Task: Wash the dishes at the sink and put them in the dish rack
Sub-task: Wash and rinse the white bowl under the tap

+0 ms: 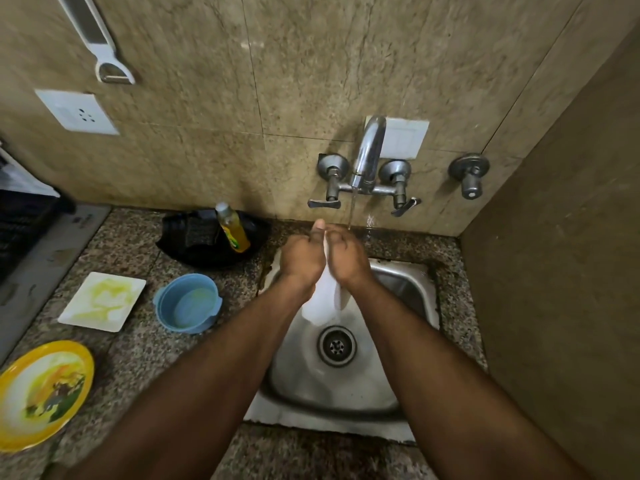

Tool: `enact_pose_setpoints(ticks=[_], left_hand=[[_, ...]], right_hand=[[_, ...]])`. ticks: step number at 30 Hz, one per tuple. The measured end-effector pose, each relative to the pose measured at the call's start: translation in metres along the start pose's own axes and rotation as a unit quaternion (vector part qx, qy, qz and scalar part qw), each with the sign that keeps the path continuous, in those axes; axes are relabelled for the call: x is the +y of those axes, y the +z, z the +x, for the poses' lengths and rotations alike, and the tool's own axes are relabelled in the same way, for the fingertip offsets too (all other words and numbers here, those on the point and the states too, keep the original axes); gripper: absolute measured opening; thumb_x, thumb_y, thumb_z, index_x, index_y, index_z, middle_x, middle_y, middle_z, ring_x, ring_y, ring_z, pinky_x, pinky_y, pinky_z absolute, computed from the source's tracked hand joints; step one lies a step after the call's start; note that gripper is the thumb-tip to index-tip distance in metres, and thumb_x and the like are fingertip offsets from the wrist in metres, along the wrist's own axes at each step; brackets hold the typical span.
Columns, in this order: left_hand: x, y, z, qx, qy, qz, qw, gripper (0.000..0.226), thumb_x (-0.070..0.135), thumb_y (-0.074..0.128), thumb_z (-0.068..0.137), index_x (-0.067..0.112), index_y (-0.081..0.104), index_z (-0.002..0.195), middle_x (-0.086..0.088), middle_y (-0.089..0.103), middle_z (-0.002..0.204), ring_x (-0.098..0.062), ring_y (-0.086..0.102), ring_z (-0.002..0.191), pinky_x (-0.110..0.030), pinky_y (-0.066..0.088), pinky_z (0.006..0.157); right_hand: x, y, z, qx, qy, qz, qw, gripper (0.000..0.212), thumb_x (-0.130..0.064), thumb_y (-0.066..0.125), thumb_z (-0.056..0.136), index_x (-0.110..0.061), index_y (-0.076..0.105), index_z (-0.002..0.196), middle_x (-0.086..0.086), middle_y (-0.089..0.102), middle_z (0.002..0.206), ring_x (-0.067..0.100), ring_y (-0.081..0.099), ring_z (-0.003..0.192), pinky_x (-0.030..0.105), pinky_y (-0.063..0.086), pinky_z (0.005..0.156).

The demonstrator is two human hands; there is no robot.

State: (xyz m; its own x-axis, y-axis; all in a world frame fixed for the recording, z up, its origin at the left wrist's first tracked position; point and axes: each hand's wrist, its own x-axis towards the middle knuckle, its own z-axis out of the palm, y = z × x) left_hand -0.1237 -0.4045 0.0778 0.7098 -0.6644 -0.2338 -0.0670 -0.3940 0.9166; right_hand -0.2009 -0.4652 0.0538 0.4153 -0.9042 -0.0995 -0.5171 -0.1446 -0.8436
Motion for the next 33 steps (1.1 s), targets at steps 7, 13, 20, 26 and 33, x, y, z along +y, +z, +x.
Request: enact_pose_setpoints(ticks=[7,13,20,26,33], left_hand=[[-0.006,-0.007,0.0,-0.04,0.013,-0.099,0.994,0.063,0.058,0.054,0.1,0.013,0.066,0.057,-0.003,0.07,0.061,-0.025,0.069,0.063,-0.041,0.055,0.063],[-0.006,-0.009,-0.008,-0.06,0.054,-0.093,0.992,0.064,0.054,0.056,0.101,0.017,0.059,0.05,0.002,0.057,0.051,-0.018,0.053,0.052,-0.035,0.041,0.056],[-0.006,-0.008,-0.01,-0.04,0.048,-0.111,0.992,0.059,0.053,0.053,0.102,0.012,0.073,0.065,-0.006,0.074,0.066,-0.023,0.07,0.064,-0.042,0.057,0.063],[-0.011,-0.014,-0.021,-0.038,0.06,-0.059,0.996,0.066,0.058,0.054,0.101,0.01,0.056,0.055,0.003,0.059,0.05,-0.018,0.056,0.051,-0.035,0.043,0.053],[-0.002,-0.018,-0.013,-0.015,0.072,-0.064,0.995,0.064,0.049,0.052,0.105,0.014,0.057,0.053,0.004,0.058,0.049,-0.012,0.056,0.05,-0.027,0.042,0.052]], right_hand=[[-0.012,-0.002,-0.016,0.096,-0.071,-0.119,0.986,0.055,-0.044,0.026,0.101,-0.015,0.063,0.13,0.012,0.062,0.135,0.031,0.055,0.125,0.04,0.043,0.106],[-0.009,-0.015,-0.004,0.027,0.041,0.019,0.999,0.046,-0.038,0.035,0.099,-0.018,0.067,0.126,0.008,0.066,0.131,0.026,0.061,0.118,0.028,0.045,0.091],[-0.027,-0.01,-0.021,0.091,-0.115,-0.17,0.974,0.051,-0.037,0.027,0.1,-0.013,0.069,0.117,0.011,0.069,0.121,0.03,0.061,0.112,0.039,0.047,0.096],[-0.01,-0.023,0.01,-0.034,0.081,-0.041,0.995,0.044,-0.027,0.033,0.105,-0.007,0.064,0.129,0.018,0.064,0.133,0.033,0.061,0.121,0.037,0.049,0.102],[-0.023,-0.004,-0.015,0.087,-0.038,-0.116,0.989,0.048,-0.045,0.029,0.1,-0.027,0.061,0.131,0.007,0.063,0.136,0.028,0.057,0.123,0.041,0.046,0.105]])
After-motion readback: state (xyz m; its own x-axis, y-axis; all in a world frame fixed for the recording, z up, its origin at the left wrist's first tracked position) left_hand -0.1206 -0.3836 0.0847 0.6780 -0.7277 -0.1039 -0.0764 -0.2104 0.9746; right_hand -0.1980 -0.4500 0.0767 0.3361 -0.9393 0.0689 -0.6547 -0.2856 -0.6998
